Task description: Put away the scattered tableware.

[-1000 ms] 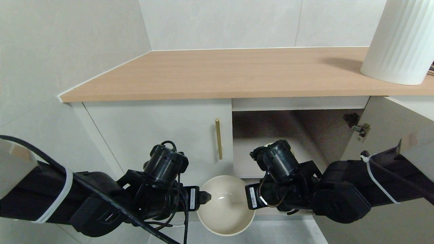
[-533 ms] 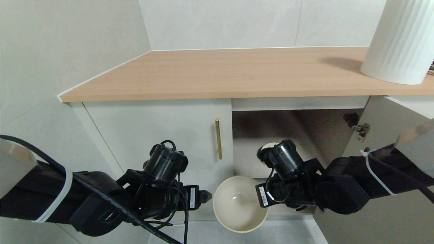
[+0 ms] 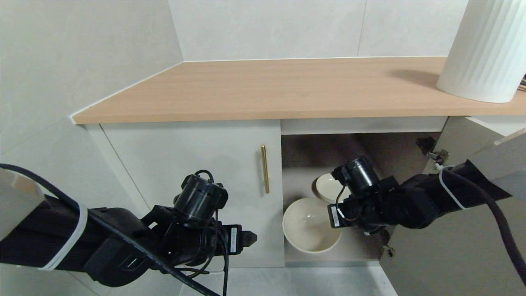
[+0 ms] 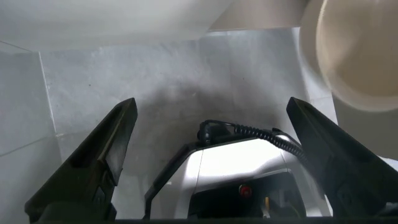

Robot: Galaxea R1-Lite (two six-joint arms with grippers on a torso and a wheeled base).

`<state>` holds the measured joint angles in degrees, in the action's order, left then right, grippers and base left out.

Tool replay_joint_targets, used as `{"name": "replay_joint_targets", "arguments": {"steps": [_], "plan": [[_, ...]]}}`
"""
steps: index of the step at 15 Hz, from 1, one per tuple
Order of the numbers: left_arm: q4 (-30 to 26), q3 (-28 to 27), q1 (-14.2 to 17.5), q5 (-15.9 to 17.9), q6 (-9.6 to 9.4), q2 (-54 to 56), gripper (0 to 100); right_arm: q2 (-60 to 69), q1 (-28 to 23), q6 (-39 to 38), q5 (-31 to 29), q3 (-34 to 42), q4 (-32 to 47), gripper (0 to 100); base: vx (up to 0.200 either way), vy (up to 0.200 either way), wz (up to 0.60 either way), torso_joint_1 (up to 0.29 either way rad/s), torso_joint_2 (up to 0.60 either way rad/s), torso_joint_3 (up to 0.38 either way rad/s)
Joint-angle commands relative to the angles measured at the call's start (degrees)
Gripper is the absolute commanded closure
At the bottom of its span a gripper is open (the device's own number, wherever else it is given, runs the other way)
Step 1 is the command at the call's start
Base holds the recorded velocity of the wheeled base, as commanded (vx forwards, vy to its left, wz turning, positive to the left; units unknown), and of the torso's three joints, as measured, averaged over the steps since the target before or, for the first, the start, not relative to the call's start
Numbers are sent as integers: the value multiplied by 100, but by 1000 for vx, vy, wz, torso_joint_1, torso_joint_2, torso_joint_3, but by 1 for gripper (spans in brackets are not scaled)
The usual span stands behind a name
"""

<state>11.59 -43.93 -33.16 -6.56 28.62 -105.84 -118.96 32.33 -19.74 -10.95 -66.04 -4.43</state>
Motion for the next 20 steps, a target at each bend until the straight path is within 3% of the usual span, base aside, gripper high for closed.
{"name": "replay_joint_targets", "arguments": {"steps": [1,7,13,20], "plan": [[1,-10,2,-3,3,2,0,-260,-280,-329,-4,-384,-6,100,0,0,0,0,0,0],[1,-1,2,-3,3,19,0,-734,-1036,-1349,-21,-1359,29,100,0,0,0,0,0,0],[1,-1,11,-3,3,19,0,-1183,-1484,-1621,-232,-1922,29,100,0,0,0,0,0,0],[1,-10,2,-30,3,11,0,-1499,-1642,-1683,-312,-2185,29,100,0,0,0,0,0,0]]}}
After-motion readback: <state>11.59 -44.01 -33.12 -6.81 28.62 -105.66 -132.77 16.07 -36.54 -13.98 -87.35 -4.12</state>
